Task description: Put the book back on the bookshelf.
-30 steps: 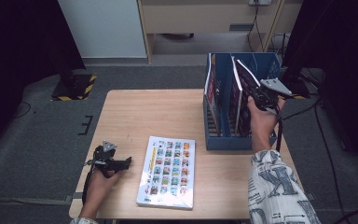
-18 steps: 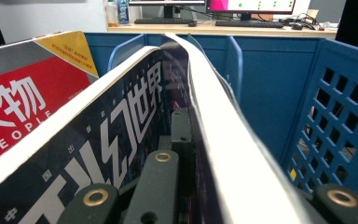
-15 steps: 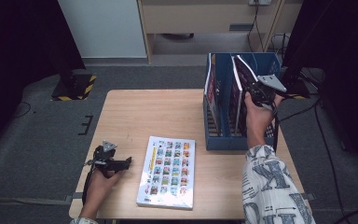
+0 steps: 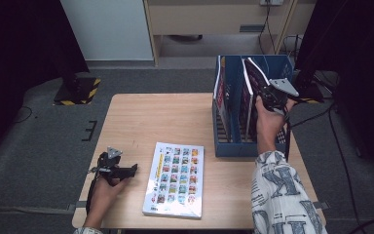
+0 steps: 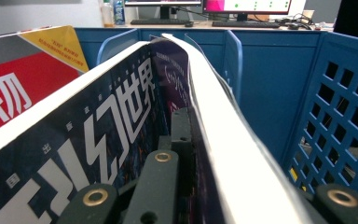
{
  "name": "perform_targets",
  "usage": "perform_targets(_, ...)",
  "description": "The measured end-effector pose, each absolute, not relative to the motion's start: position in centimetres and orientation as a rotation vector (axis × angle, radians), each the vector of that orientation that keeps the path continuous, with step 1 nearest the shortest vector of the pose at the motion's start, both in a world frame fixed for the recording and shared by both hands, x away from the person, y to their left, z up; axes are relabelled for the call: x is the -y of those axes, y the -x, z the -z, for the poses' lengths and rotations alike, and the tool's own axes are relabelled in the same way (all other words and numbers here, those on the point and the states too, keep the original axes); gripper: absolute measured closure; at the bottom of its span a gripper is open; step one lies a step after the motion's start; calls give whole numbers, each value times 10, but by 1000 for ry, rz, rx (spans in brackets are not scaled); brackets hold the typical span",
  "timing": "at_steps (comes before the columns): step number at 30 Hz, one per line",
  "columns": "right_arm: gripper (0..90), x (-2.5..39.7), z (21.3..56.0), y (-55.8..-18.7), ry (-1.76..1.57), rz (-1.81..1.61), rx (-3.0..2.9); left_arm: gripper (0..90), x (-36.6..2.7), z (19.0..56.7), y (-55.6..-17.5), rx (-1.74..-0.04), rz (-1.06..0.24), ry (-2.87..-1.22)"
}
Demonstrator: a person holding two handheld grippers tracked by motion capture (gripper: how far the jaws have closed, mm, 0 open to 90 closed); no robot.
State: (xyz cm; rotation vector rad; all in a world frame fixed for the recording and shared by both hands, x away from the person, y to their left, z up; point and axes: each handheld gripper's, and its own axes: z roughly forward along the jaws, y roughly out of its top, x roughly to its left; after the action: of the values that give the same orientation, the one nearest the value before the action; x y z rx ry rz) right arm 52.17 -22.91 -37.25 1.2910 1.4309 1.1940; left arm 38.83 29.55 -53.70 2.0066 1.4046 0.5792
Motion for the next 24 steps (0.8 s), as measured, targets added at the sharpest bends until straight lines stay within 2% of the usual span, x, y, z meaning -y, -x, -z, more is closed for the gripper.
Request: perform_targets(24, 814, 228, 383, -522, -1289, -1222, -1438, 0, -295, 537, -388, -1404, -579, -2006)
